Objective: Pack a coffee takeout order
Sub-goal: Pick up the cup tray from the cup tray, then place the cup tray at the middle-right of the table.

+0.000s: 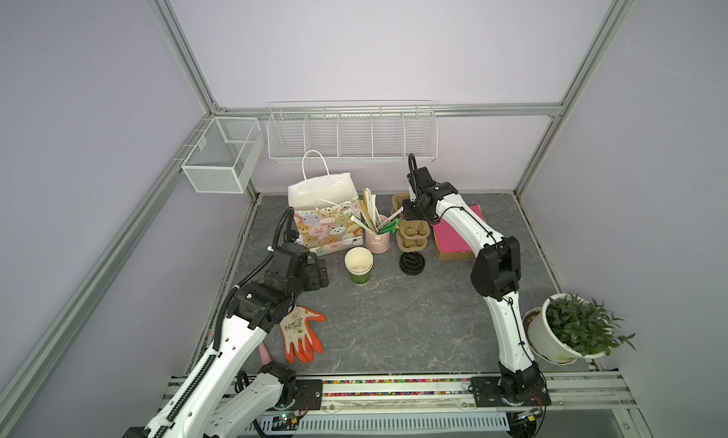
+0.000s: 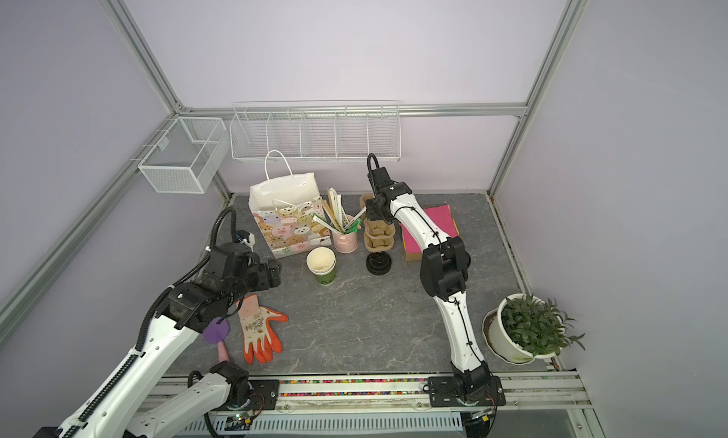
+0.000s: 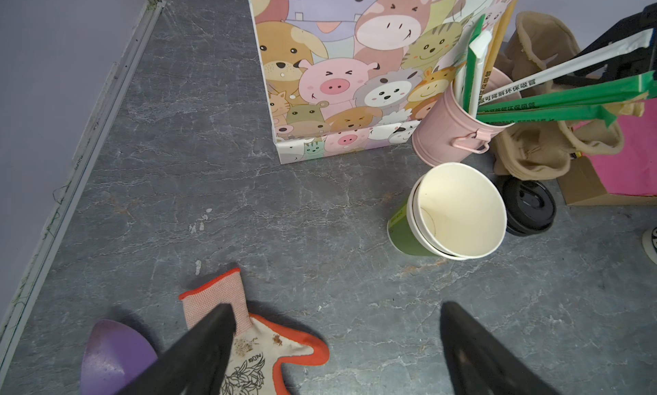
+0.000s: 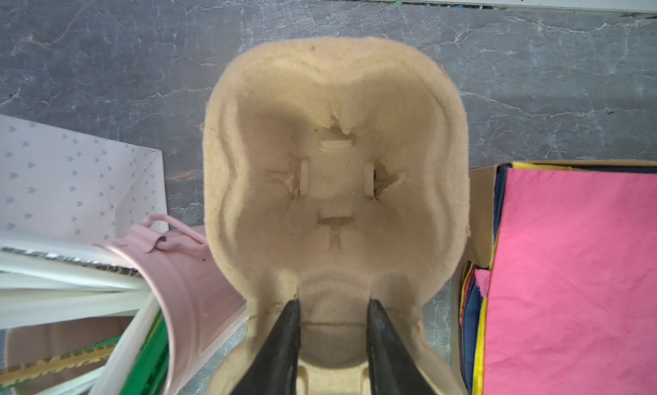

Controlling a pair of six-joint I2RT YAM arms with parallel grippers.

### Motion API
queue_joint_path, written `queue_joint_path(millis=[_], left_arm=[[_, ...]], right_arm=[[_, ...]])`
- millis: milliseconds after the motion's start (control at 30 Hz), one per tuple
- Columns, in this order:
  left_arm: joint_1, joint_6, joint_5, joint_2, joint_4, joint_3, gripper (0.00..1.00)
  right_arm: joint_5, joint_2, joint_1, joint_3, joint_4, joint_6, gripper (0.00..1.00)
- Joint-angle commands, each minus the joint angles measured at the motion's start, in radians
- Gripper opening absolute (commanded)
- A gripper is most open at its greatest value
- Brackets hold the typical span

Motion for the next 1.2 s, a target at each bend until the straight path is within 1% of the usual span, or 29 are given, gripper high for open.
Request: queue_joint_path(millis=[0, 67, 267, 367, 433, 567, 800, 900, 1000, 1167], left_arm=[[0.005, 0.001, 0.008, 0.005, -0.004, -0.009, 0.9], [0.005, 0.002, 0.009, 0.009, -0.004, -0.009, 0.9], [0.007, 0.002, 0.011, 0.011, -0.004, -0.009, 0.9], [0.006, 0.002, 0.012, 0.011, -0.005, -0.009, 0.9], [0.007, 0.003, 0.015, 0.009, -0.004, -0.009, 0.9], [0.008, 0.002, 0.016, 0.001, -0.005, -0.009, 0.9], [0.008, 0.0, 0.02, -0.005, -0.005, -0.009, 0.9], [0.008, 0.001, 0.018, -0.013, -0.004, -0.01, 0.9], [0.008, -0.001, 0.021, -0.013, -0.004, -0.009, 0.9], [0.008, -0.001, 0.028, -0.013, -0.005, -0.009, 0.9]], right_arm=[[0.006, -0.002, 0.006, -0.034, -0.004, -0.006, 0.29], [0.006, 0.003, 0.006, -0.032, -0.004, -0.005, 0.31], [0.018, -0.027, 0.006, -0.032, -0.005, -0.01, 0.31], [0.045, -0.078, 0.005, -0.052, -0.019, -0.021, 0.31], [0.076, -0.13, 0.005, -0.092, -0.022, -0.031, 0.31], [0.101, -0.249, -0.006, -0.218, -0.009, -0.031, 0.31], [0.079, -0.469, -0.014, -0.445, 0.02, 0.004, 0.31], [0.068, -0.583, -0.01, -0.579, 0.049, 0.035, 0.31], [0.064, -0.699, 0.007, -0.708, 0.059, 0.063, 0.32], [0.099, -0.866, 0.059, -0.935, 0.059, 0.107, 0.33]])
